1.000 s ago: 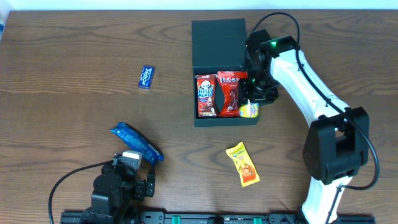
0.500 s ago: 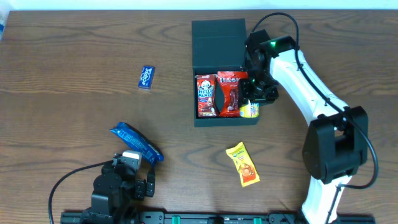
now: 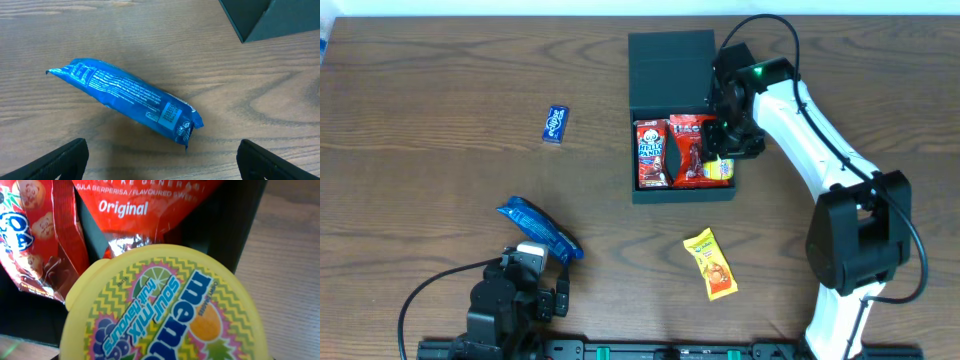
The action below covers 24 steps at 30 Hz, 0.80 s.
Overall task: Pack container
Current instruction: 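Lower the Mentos tube into the green box's right side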
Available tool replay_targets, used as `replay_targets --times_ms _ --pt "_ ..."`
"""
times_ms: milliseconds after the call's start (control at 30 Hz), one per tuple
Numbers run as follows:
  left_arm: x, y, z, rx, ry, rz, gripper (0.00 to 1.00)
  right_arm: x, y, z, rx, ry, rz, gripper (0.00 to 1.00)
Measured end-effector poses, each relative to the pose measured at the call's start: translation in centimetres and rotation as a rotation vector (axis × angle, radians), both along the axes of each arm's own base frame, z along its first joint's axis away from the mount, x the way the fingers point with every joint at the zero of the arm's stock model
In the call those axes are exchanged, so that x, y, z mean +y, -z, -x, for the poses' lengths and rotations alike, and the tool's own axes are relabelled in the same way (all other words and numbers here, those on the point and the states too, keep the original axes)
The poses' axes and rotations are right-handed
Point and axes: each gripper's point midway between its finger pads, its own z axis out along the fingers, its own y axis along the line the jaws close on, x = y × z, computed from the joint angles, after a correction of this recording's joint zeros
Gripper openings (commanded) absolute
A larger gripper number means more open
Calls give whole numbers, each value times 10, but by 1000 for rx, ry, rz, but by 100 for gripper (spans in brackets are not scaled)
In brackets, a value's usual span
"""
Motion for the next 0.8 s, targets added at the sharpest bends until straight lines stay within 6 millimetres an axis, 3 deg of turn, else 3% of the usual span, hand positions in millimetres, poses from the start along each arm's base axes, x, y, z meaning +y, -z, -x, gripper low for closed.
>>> replay_targets --times_ms 333,500,667,733,800 --pt "0 0 0 0 0 0 95 9 2 -6 -36 -23 7 6" --pt "0 0 0 0 0 0 95 14 23 0 15 -41 27 4" --pt "0 0 0 0 0 0 95 7 28 2 26 -41 72 6" --pt "0 0 0 0 0 0 95 5 28 1 23 -41 80 19" --pt "0 0 0 0 0 0 95 4 28 1 21 -41 90 48"
